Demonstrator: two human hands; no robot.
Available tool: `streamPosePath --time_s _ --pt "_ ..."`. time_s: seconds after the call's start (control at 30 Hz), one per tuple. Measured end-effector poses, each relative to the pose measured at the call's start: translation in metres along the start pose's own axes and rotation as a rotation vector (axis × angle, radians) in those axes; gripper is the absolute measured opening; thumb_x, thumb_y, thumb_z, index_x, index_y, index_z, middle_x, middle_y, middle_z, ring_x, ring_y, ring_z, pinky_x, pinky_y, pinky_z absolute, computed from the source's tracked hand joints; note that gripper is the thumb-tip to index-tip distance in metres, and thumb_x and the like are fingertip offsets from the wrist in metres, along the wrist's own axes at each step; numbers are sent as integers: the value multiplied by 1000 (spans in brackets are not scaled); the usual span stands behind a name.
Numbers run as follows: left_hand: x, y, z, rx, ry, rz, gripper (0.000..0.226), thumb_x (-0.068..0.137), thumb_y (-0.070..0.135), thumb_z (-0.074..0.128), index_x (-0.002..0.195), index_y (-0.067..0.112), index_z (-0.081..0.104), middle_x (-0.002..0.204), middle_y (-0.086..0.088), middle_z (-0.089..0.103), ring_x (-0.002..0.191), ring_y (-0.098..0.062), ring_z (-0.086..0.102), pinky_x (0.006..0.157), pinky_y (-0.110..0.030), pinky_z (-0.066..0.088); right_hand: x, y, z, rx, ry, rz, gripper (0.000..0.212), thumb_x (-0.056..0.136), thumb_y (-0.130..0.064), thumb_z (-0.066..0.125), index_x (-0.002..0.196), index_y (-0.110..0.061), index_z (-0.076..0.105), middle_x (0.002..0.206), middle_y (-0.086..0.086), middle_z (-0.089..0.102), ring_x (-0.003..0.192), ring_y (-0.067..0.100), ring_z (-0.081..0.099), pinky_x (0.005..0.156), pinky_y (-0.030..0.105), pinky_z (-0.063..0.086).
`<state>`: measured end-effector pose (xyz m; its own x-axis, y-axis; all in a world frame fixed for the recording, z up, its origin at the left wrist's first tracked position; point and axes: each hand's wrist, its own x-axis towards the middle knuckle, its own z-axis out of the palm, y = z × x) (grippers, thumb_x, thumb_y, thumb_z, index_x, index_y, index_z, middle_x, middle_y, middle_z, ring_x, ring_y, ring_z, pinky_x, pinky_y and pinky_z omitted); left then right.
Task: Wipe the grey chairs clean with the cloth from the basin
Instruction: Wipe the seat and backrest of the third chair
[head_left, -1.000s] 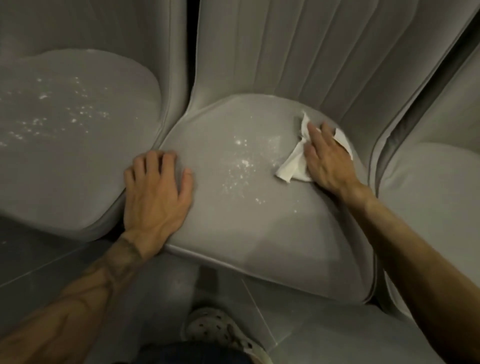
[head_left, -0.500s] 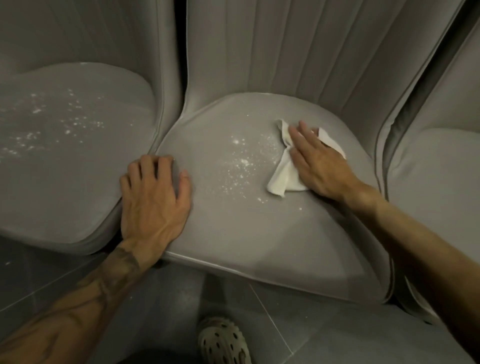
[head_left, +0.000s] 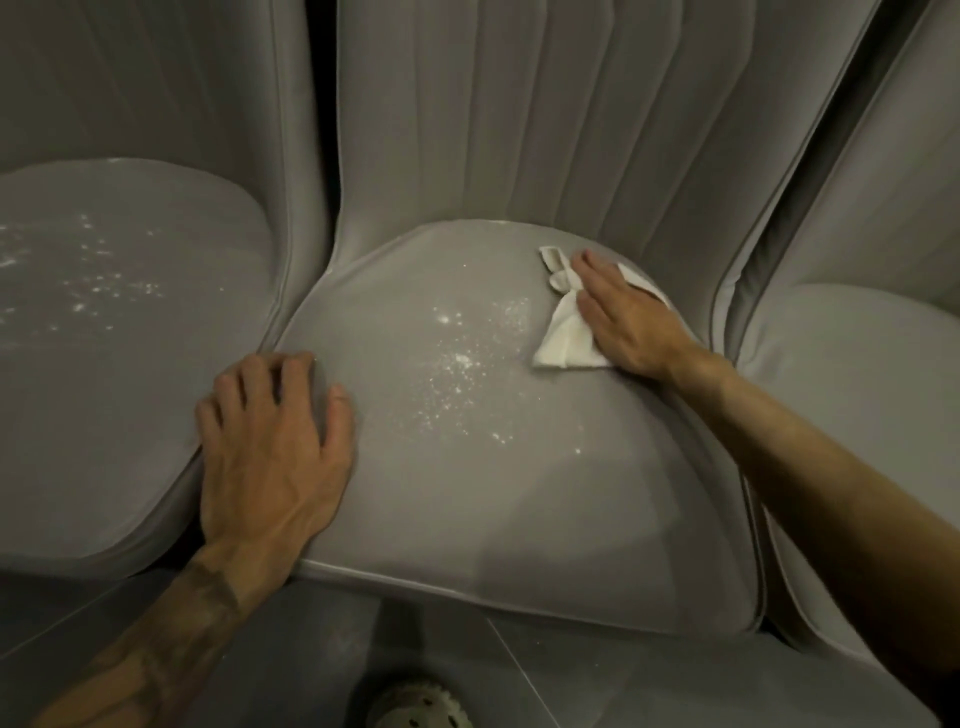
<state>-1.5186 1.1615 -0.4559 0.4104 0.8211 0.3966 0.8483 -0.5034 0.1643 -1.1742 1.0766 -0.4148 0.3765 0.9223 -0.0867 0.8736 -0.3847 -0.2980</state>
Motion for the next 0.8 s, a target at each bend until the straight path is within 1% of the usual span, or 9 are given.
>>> streamPosePath --time_s 0.1,0.17,0.27,0.37,0.43,0.53,0.63,0.73,0.8 --pt "0 0 0 -14 -1 -2 40 101 38 38 121 7 54 114 -24 52 100 -39 46 81 -53 37 20 -24 1 31 27 74 54 113 -28 32 164 -14 20 173 8 13 160 26 17 129 32 14" --pt "0 0 0 -14 1 -4 41 101 38 38 122 7 54 114 -24 53 100 -40 46 81 -54 38 14 -46 13 33 -6 -45 55 113 -33 32 165 -19 18 174 3 12 159 25 21 128 32 16" --pt "-1 -1 1 -24 7 4 41 101 39 37 122 7 55 114 -23 52 100 -39 46 81 -54 38 -3 -32 16 -24 -62 -181 57 113 -38 28 166 -24 13 174 -2 9 161 21 13 128 28 9" --pt "0 -2 4 -12 35 17 39 101 38 37 119 8 54 112 -21 50 98 -38 44 78 -53 35 5 8 -6 -64 -33 -34 55 113 -27 32 165 -15 17 174 9 10 161 25 11 129 28 7" --pt "-1 -3 5 -3 45 12 38 100 38 39 118 9 54 111 -21 49 97 -38 43 78 -53 34 14 11 -10 -50 11 75 54 113 -23 33 164 -12 20 173 12 13 161 28 13 129 30 8" --pt "-1 -4 8 -11 52 14 40 99 39 39 121 9 54 112 -21 49 98 -38 43 78 -54 34 11 -20 9 1 14 11 53 113 -32 33 164 -23 22 173 3 16 160 26 16 129 32 12" --pt "-1 -6 10 -34 62 12 42 99 40 39 123 9 53 113 -21 48 100 -39 43 79 -54 34 -5 -4 12 -43 -50 -166 55 113 -38 30 165 -30 16 174 -3 13 159 16 13 126 25 7" --pt "-1 -5 9 -25 60 20 41 98 39 40 122 8 53 113 -22 48 99 -40 43 78 -55 33 -4 29 -13 -80 -43 -51 54 113 -26 33 164 -18 20 173 7 14 160 21 17 131 28 7" --pt "0 -5 8 -29 64 20 40 98 38 40 121 8 53 112 -23 48 98 -41 43 78 -55 33 -17 25 -12 -64 8 -3 53 113 -29 32 164 -19 22 173 7 16 159 22 21 130 27 9"
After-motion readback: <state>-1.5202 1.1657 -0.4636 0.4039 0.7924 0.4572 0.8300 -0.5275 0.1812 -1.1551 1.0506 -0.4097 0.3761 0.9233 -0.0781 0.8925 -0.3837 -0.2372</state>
